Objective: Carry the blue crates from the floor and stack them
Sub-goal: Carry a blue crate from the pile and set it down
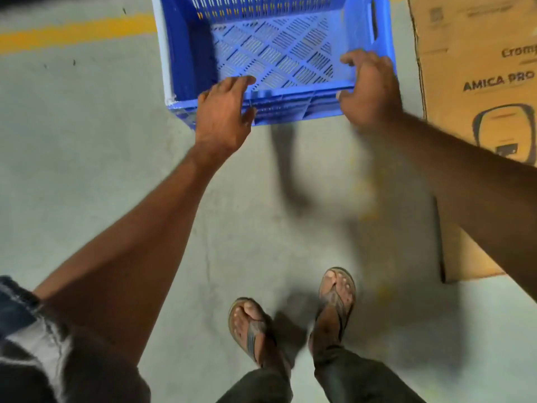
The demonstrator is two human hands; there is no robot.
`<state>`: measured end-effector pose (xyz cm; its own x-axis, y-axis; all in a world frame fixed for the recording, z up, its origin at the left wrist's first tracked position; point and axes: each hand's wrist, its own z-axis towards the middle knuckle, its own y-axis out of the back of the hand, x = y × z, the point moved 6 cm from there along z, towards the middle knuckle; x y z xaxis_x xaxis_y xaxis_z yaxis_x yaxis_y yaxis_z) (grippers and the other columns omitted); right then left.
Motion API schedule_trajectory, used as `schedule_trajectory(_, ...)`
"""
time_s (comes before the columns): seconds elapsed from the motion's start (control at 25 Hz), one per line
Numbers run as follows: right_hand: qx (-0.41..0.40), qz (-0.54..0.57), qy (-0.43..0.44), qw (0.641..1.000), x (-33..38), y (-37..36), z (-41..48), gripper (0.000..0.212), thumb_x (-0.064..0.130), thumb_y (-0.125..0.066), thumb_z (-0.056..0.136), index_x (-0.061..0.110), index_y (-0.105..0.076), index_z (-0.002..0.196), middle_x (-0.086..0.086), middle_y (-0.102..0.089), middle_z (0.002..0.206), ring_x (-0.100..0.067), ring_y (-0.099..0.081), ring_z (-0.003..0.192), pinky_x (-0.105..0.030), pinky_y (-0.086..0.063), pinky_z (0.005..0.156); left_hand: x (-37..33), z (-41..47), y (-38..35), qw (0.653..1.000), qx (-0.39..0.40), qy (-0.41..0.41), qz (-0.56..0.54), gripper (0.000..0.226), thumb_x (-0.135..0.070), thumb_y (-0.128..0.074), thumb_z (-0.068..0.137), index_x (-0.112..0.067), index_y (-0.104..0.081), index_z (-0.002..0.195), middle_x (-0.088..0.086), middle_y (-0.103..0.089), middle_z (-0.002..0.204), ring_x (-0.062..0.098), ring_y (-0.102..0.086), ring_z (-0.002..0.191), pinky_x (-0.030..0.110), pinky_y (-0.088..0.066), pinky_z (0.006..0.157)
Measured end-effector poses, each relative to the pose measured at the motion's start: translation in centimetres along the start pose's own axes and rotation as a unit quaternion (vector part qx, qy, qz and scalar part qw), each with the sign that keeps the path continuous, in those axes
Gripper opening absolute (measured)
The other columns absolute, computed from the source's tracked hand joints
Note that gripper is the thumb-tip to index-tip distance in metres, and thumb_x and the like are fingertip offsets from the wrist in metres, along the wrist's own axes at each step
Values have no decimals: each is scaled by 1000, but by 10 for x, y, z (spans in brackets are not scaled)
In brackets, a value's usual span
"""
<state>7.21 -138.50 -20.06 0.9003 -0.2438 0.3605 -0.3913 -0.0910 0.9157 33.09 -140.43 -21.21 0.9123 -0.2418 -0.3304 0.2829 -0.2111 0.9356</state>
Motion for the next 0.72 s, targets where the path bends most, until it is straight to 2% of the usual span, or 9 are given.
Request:
schedule_trajectory(0.08,-27,83,1,996,16,48,-36,46,18,-58,80,18,-59,126,-4,-65,122,-30,-56,115,-40,-46,96,-24,-31,48,998,3,33,-56,51,-30,-59,90,-23,-51,139,2,-60,134,30,-57,122,44,-45,101)
schedule_trajectory(0.2,-38,129,2,991,51,121,-98,36,33,-59,85,19,-66,117,1,-71,113,-25,-63,108,-35,-47,93,-75,-78,124,989,27,33,-139,41,-25,-60,90,-20,-59,131,-3,-66,127,20,-62,117,38,-48,99)
schedule_trajectory(0.32,-40,171,-26,984,89,196,-179,34,42,-59,87,23,-66,114,7,-72,110,-18,-64,106,-33,-48,92,-134,-143,207,986,79,26,-146,30,-30,-61,91,-28,-64,121,-15,-71,113,9,-66,107,34,-52,92)
schedule_trajectory(0.52,-69,190,-35,979,133,316,-327,29,39,-61,89,24,-65,114,7,-71,110,-21,-63,107,-37,-50,91,-210,-257,324,981,89,-2,-174,21,-34,-59,93,-35,-65,113,-23,-67,91,4,-69,89,31,-56,82)
schedule_trajectory(0.64,-114,174,-68,976,141,377,-410,27,36,-62,91,24,-66,115,7,-70,111,-21,-61,107,-36,-49,89,-247,-321,372,974,108,-42,-195,15,-35,-58,95,-36,-66,109,-21,-69,89,3,-69,84,30,-56,80)
schedule_trajectory(0.72,-144,179,-104,968,145,414,-473,26,33,-62,92,23,-66,115,7,-70,111,-20,-61,108,-34,-47,89,-271,-364,402,973,123,-93,-171,15,-37,-56,96,-38,-65,109,-21,-70,90,2,-69,83,30,-56,79)
